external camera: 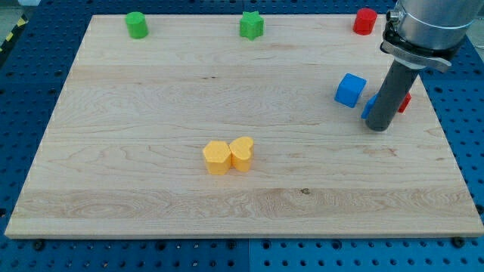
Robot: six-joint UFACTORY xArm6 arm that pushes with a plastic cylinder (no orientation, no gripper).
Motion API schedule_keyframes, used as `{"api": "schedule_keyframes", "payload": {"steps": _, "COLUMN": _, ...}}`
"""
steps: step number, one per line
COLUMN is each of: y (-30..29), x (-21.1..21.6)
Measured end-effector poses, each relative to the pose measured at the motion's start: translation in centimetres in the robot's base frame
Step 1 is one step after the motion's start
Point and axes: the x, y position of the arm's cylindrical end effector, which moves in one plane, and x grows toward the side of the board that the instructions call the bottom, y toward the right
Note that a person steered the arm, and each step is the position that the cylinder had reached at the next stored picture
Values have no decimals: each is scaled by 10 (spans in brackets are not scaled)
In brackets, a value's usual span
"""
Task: Slide your arm towards top left
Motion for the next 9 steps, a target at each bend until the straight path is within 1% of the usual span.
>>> {"api": "schedule_keyframes", "payload": {"steps": 1, "y": -7, "x": 0}}
{"api": "schedule_keyframes", "payload": {"steps": 2, "y": -47, "x": 0}}
{"api": "schedule_keyframes", "payload": {"steps": 3, "y": -106, "x": 0}}
{"api": "schedule_keyframes", "payload": {"steps": 4, "y": -158, "x": -23}}
{"api": "schedule_keyframes", "payload": {"steps": 5, "y": -189, "x": -78}}
{"api": "schedule_keyframes", "payload": {"steps": 6, "y": -244, "x": -119}}
{"api": "schedule_keyframes", "payload": {"steps": 7, "y": -333, "x": -140}}
{"api": "schedule_keyframes", "payload": {"steps": 8, "y": -409, "x": -152}}
{"api": "schedule_keyframes", "payload": {"steps": 9, "y": -451, "x": -201}}
